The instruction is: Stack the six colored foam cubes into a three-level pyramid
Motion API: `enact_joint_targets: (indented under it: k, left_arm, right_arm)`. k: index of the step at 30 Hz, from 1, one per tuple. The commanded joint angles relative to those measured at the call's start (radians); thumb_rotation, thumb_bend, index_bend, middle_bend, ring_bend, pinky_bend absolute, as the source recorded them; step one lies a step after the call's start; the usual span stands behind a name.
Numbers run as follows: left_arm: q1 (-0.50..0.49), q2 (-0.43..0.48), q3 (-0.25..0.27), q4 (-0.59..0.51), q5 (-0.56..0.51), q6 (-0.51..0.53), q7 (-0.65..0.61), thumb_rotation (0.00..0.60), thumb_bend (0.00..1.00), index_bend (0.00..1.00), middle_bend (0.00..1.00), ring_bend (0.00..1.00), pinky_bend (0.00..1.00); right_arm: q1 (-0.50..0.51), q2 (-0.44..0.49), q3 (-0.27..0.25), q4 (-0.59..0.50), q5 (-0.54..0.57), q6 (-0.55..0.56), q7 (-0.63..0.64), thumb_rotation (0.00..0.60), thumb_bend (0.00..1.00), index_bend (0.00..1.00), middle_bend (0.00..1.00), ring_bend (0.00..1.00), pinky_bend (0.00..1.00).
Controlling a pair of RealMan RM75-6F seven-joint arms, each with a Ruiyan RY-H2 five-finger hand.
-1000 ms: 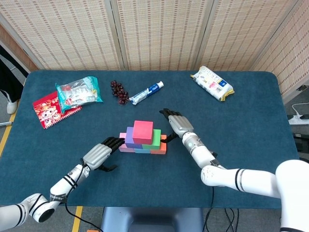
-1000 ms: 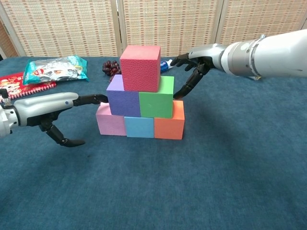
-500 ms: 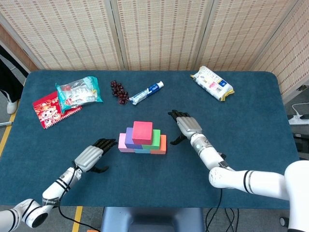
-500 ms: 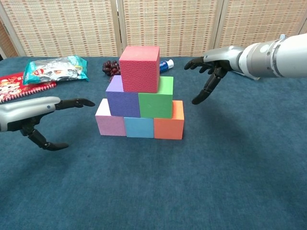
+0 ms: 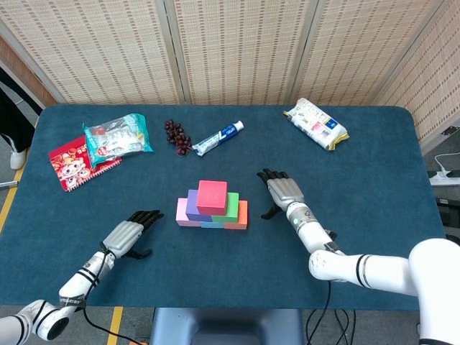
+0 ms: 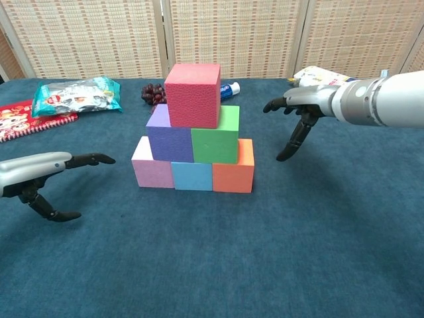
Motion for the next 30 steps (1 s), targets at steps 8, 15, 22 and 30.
enact_joint_targets:
  k: [8, 15, 22, 30]
  left_arm:
    - [-0.035, -0.032, -0.017, 0.007, 0.011, -0.039, 0.001, 0.6, 0.33, 0.02, 0.0, 0.0, 0.0]
    - [-0.051, -0.043, -0.022, 0.015, 0.018, -0.052, -0.005, 0.6, 0.33, 0.02, 0.0, 0.0, 0.0]
    - [-0.063, -0.049, -0.024, 0.017, 0.026, -0.058, -0.012, 0.6, 0.33, 0.02, 0.0, 0.0, 0.0]
    - [-0.069, -0.052, -0.024, 0.016, 0.028, -0.059, -0.013, 0.6, 0.33, 0.02, 0.0, 0.0, 0.0]
  right_arm:
    - [0.015, -0.096, 0.034, 0.099, 0.008, 0.0, -0.018, 0.6, 0.18, 0.0, 0.0, 0.0, 0.0]
    - [0.016, -0.132, 0.051, 0.133, 0.006, -0.008, -0.024, 0.6, 0.18, 0.0, 0.0, 0.0, 0.0]
    - [0.013, -0.146, 0.063, 0.145, 0.002, -0.011, -0.03, 0.6, 0.18, 0.0, 0.0, 0.0, 0.0]
    - [0.008, -0.153, 0.075, 0.146, -0.002, -0.012, -0.035, 0.6, 0.18, 0.0, 0.0, 0.0, 0.0]
